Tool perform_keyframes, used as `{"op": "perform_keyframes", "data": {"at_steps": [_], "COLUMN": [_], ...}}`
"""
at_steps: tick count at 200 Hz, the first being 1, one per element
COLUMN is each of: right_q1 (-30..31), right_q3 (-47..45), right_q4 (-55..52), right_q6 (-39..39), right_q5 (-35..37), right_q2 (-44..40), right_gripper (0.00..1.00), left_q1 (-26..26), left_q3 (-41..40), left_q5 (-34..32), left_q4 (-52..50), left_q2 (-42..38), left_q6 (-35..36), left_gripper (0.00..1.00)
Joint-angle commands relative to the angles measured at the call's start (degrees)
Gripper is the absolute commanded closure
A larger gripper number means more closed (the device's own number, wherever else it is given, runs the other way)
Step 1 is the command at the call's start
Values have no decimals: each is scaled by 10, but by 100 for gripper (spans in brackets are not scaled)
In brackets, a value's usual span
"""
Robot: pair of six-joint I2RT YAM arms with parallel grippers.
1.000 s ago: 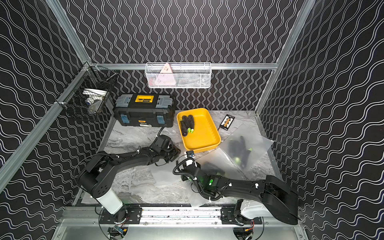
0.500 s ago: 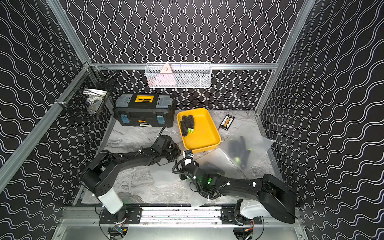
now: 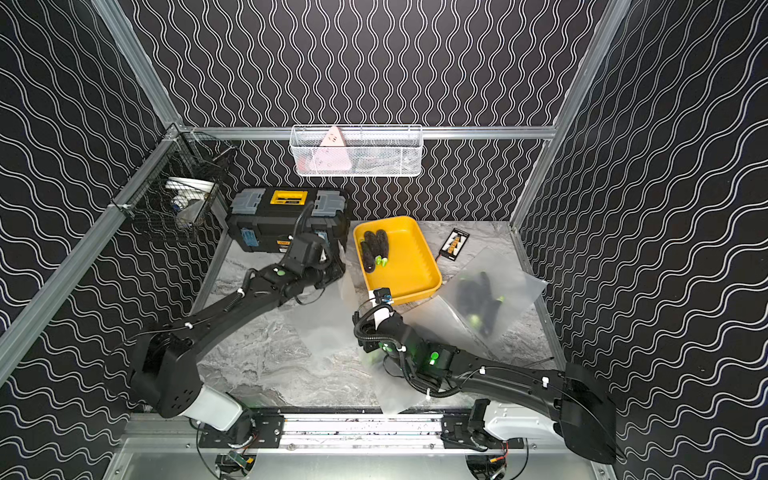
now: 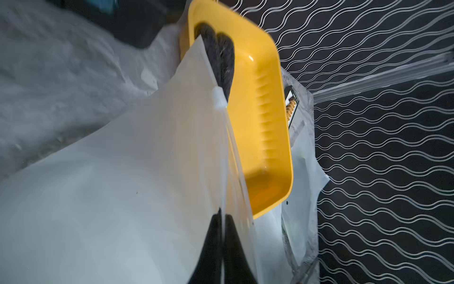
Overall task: Place the eggplant in a zip-top bag and seal the zipper
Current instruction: Open the zipper of the food storage bag at the center of the board.
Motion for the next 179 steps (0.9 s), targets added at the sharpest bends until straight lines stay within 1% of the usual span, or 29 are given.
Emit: {"op": "perform_keyframes", "data": {"at_steps": [1, 15, 32, 43, 55, 74, 96, 124, 141, 179], "right_q1": [-5, -11, -26, -43, -70, -121, -164, -210, -224, -226], "right_q3": [22, 36, 52, 59, 69, 90, 105, 102, 104, 137], "right_q4": [-50, -67, -88, -101, -120, -163, -206, -198, -177, -152], "right_q6": [-5, 2, 21, 42, 68, 118, 164, 208, 229, 253], "right_q5": [16, 17, 7, -5, -28, -72, -99, -176, -221, -282], "right_q2": [-9, -13, -17, -20, -20, -13, -1, 21, 42, 116], "right_gripper": [38, 38, 37, 36, 36, 36, 36, 36, 36, 37], "left_q1": [0, -10, -43, -68, -98, -124, -134, -137, -138, -142], "left_q3": [63, 89, 122, 142, 152, 138, 103, 49, 27, -19], "left_q5": [-46, -74, -122, -137, -156, -157, -142, -127, -122, -126], "left_q4": [-165, -213, -266, -291, -308, -293, -257, -202, -181, -140], "left_q2": [6, 9, 22, 39, 58, 75, 83, 72, 60, 28], "left_q6": [197, 257, 310, 333, 341, 324, 287, 242, 223, 193], "left_gripper": [100, 100, 100, 100, 100, 100, 100, 100, 100, 100]}}
